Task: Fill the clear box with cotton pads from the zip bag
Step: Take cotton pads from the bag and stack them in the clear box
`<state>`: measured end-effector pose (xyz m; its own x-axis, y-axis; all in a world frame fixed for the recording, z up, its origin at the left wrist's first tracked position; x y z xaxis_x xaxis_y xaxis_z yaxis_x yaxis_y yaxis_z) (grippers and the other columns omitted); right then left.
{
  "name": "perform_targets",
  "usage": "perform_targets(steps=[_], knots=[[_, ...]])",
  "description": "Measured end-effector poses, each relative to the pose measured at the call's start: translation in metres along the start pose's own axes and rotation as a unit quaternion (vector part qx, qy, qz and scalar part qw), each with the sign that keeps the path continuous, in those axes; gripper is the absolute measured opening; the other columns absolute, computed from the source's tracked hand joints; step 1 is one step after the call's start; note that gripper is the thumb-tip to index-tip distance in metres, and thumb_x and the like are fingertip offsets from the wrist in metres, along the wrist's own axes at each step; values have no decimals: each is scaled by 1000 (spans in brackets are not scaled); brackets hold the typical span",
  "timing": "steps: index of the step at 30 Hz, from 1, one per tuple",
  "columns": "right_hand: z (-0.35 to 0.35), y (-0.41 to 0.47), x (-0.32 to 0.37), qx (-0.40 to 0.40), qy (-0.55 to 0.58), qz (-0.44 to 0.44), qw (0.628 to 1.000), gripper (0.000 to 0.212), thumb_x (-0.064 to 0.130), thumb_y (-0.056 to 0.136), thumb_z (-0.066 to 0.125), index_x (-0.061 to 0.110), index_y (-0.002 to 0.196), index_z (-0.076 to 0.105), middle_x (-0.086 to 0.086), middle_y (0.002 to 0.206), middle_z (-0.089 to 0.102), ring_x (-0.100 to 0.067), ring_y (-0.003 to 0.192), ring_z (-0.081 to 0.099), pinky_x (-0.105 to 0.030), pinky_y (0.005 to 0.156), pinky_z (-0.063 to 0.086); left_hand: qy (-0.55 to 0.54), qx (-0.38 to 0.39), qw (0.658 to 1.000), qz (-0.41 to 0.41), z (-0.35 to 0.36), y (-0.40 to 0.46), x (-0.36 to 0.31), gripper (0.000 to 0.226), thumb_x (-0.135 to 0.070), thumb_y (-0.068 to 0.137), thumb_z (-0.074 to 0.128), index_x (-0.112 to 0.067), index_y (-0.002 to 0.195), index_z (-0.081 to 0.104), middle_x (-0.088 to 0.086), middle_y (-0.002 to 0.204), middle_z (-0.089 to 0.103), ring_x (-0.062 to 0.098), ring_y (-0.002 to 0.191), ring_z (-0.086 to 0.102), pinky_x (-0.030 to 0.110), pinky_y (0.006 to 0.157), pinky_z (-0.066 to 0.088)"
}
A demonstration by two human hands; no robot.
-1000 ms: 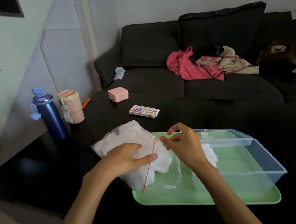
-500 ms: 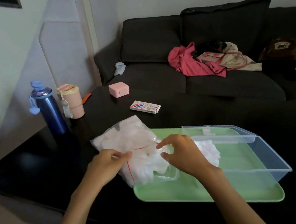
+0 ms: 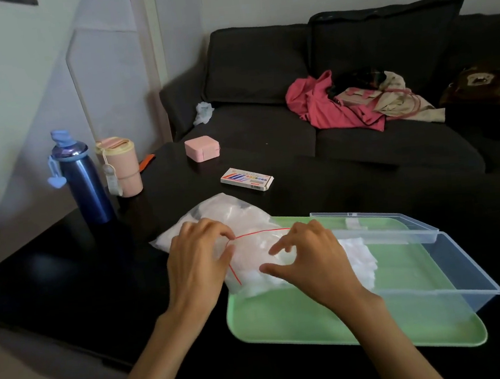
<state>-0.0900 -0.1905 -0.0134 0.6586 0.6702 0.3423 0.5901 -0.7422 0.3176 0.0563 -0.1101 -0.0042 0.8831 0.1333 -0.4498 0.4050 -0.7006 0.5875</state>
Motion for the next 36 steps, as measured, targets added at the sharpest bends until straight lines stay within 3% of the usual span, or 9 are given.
perform_targets(steps=[6, 12, 17, 21, 24, 26, 29, 32, 36], knots=[[37, -4, 8, 67, -48, -50, 995, 63, 53, 75, 65, 41, 133, 44, 10, 125, 43, -14, 114, 38, -26, 88, 29, 23, 107, 994, 13, 16, -8, 11, 28, -36, 83, 63, -34, 111, 67, -22, 112, 62, 4, 110, 48, 23, 81, 44], [33, -11, 26, 10, -49, -116, 992, 47, 36, 71, 75, 35, 117, 63, 5, 117, 55, -22, 109, 49, -30, 80, 37, -75, 246, 965, -48, 28, -14, 29, 60, -34, 67, 77, -38, 124, 57, -32, 117, 48, 0, 121, 39, 27, 98, 38], [22, -17, 23, -10, -38, -125, 991, 25, 26, 60, 82, 24, 79, 66, 8, 103, 63, -25, 105, 54, -30, 77, 39, -33, 226, 973, -33, 26, -13, 26, 65, -25, 67, 76, -35, 128, 55, -19, 129, 54, 6, 123, 41, 33, 95, 44], [30, -23, 27, 38, -62, -171, 983, 28, 23, 61, 80, 23, 78, 59, 8, 117, 65, -24, 122, 49, -33, 95, 36, -3, 215, 976, -18, 29, -13, 20, 67, -23, 68, 72, -32, 131, 52, -15, 132, 52, 8, 125, 39, 32, 92, 45], [27, -23, 30, 21, -79, -184, 980, 34, 22, 62, 80, 21, 87, 57, 6, 95, 69, -24, 101, 60, -25, 94, 28, 19, 213, 977, -8, 29, -13, 17, 67, -25, 69, 71, -33, 132, 50, -16, 133, 51, 7, 124, 38, 30, 91, 45], [22, -21, 30, 12, -65, -179, 982, 40, 24, 70, 74, 20, 105, 56, 6, 95, 68, -22, 96, 57, -24, 93, 27, 33, 212, 977, -5, 27, -11, 17, 67, -26, 69, 71, -34, 132, 49, -16, 133, 51, 8, 125, 38, 30, 91, 44], [0, -16, 26, -14, 41, -134, 990, 36, 25, 77, 70, 23, 112, 64, 4, 101, 69, -17, 100, 53, -26, 89, 34, 46, 209, 977, 8, 28, -9, 12, 65, -28, 68, 72, -34, 129, 52, -16, 131, 52, 10, 123, 39, 29, 95, 35], [-21, -8, 4, -36, 250, -10, 967, 27, 18, 81, 70, 22, 107, 67, 8, 101, 69, -10, 94, 60, -20, 80, 45, 25, 225, 974, -4, 31, -4, 11, 61, -25, 66, 75, -33, 124, 56, -15, 127, 52, 12, 119, 40, 30, 96, 33], [-6, -11, -31, 74, 541, 182, 817, 20, 14, 83, 68, 13, 104, 70, -3, 97, 73, -12, 84, 68, -22, 68, 55, -104, 209, 972, -10, 29, 12, -7, 46, -6, 68, 74, -27, 108, 66, -9, 120, 54, 15, 118, 47, 30, 105, 33]])
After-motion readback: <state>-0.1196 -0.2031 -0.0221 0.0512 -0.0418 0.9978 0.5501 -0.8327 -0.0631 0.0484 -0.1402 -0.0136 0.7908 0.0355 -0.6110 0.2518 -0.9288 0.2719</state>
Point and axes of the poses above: each hand's wrist, its own y-axis towards the middle knuckle, its own z-axis out of the palm, x = y × z, the point moved 10 cm from there along y, towards the middle knuckle
